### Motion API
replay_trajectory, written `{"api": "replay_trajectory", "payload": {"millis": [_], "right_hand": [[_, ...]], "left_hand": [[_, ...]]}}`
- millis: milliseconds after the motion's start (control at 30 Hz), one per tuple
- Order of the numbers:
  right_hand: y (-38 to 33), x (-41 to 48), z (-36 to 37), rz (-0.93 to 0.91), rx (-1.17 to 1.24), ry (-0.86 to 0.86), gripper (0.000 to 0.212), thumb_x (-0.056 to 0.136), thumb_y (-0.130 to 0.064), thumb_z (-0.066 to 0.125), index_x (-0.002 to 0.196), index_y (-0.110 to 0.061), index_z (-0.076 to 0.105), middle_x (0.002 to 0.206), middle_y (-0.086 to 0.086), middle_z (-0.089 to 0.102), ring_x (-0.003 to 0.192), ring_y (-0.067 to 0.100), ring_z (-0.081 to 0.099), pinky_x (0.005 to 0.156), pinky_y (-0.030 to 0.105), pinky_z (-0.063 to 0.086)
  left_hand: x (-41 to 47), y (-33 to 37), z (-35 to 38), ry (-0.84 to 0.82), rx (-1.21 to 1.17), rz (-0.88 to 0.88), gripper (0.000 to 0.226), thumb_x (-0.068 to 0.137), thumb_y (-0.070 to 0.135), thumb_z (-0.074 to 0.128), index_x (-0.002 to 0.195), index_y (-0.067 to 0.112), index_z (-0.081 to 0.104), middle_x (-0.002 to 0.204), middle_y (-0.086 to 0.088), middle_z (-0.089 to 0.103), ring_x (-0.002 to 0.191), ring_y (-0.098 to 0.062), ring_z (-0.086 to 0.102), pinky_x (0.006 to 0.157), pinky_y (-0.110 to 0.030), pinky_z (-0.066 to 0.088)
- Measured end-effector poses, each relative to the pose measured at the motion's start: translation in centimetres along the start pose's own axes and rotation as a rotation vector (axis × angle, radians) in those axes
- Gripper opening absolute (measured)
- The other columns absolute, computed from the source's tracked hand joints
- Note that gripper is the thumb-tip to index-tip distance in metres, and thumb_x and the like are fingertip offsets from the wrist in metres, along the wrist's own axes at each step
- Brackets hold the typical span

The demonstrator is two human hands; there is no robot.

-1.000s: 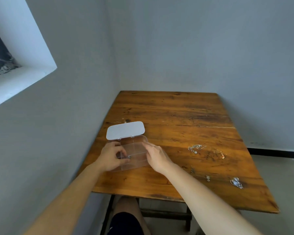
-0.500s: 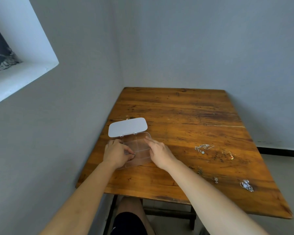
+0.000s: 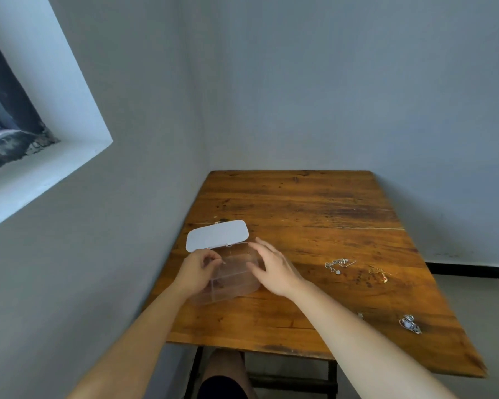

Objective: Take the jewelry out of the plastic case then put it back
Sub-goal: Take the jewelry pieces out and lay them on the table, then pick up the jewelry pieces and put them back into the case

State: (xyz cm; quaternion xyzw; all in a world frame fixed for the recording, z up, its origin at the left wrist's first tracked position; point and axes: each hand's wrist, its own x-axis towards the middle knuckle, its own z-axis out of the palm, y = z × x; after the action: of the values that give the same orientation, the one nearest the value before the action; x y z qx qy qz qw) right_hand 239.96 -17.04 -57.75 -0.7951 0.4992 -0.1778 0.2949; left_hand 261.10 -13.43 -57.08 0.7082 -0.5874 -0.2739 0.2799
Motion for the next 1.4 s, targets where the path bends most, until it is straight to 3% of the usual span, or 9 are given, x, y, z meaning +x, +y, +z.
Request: {"api": "replay_trajectory", "payload": {"millis": [200,367,500,633,733,867,967,1133,1400], "right_hand": [[1.0,-1.9,-3.7,0.055,-0.023,0.028,0.057,0.1,-0.044,0.05,0.152,-0.029,0.033,0.161,-0.006,0.029,0.141,0.02,0.04,0.113,0.042,0.038],[3.4,-4.9,-6.7,0.133,-0.087,0.044,0.06,0.1,-0.043,0.051,0.153,-0.024,0.031,0.157,0.002,0.036,0.141,0.023,0.039,0.114,0.04,0.034],[6.5,-8.1,-7.7,0.26,-0.177,0.022,0.071,0.095,-0.06,0.049,0.154,-0.027,0.028,0.16,0.005,0.032,0.145,0.028,0.033,0.115,0.044,0.032],[9.5,-11.4,-6.9,0.294,-0.302,0.066,0.088,0.086,-0.078,0.04,0.156,-0.026,0.023,0.163,0.004,0.024,0.149,0.027,0.022,0.122,0.046,0.018],[11.3,-13.4,-5.7,0.343,-0.352,0.059,0.107,0.077,-0.091,0.028,0.158,-0.025,0.01,0.167,0.006,0.005,0.153,0.026,0.003,0.122,0.046,0.004],[13.1,-14.9,-4.4,0.31,-0.45,0.04,0.11,0.076,-0.093,0.017,0.159,-0.022,0.001,0.166,0.005,-0.014,0.152,0.022,-0.015,0.121,0.041,-0.009],[13.4,-14.9,-4.1,0.291,-0.48,0.073,0.108,0.077,-0.092,0.015,0.159,-0.022,0.001,0.166,0.005,-0.014,0.152,0.022,-0.015,0.122,0.041,-0.009],[13.7,-14.8,-3.9,0.29,-0.491,0.096,0.11,0.076,-0.094,0.014,0.159,-0.023,0.003,0.166,0.004,-0.01,0.152,0.021,-0.013,0.123,0.042,-0.006],[13.3,-14.8,-4.7,0.29,-0.34,0.062,0.117,0.071,-0.094,0.032,0.159,-0.024,0.002,0.167,0.002,-0.008,0.152,0.019,-0.011,0.121,0.039,-0.006]], "left_hand": [[0.3,5.7,-1.1,0.071,-0.404,0.022,0.007,0.1,0.017,0.055,0.097,0.014,0.06,0.094,-0.006,0.075,0.088,-0.023,0.073,0.08,-0.038,0.061],[0.2,12.3,-0.6,0.085,-0.604,0.168,0.008,0.1,0.012,0.055,0.096,0.006,0.059,0.093,-0.013,0.075,0.081,-0.023,0.073,0.075,-0.037,0.06],[-0.1,15.3,1.8,0.04,-0.663,0.216,0.007,0.1,0.012,0.055,0.096,0.007,0.058,0.09,-0.011,0.073,0.08,-0.022,0.071,0.075,-0.039,0.06],[-1.4,14.7,6.7,-0.033,-0.574,0.174,0.008,0.1,0.015,0.054,0.097,0.01,0.058,0.091,-0.008,0.073,0.081,-0.019,0.072,0.075,-0.037,0.06],[-2.3,13.1,10.4,-0.087,-0.467,0.111,0.008,0.1,0.014,0.054,0.099,0.007,0.058,0.093,-0.009,0.073,0.085,-0.022,0.072,0.075,-0.036,0.06],[-2.6,10.4,13.4,-0.156,-0.325,0.048,0.001,0.097,0.018,0.06,0.096,0.017,0.06,0.095,-0.003,0.072,0.093,-0.022,0.069,0.082,-0.037,0.06],[-2.7,8.8,14.0,-0.167,-0.22,0.027,0.01,0.096,0.023,0.062,0.105,0.021,0.062,0.104,0.0,0.069,0.101,-0.02,0.065,0.09,-0.038,0.057],[-3.6,8.1,14.1,-0.168,-0.269,0.008,0.019,0.098,0.023,0.059,0.117,0.022,0.06,0.113,0.003,0.065,0.108,-0.013,0.061,0.085,-0.02,0.048],[-3.9,8.8,14.1,-0.194,-0.243,0.002,0.031,0.099,0.022,0.058,0.129,0.016,0.058,0.125,-0.001,0.063,0.118,-0.018,0.058,0.093,-0.027,0.047]]}}
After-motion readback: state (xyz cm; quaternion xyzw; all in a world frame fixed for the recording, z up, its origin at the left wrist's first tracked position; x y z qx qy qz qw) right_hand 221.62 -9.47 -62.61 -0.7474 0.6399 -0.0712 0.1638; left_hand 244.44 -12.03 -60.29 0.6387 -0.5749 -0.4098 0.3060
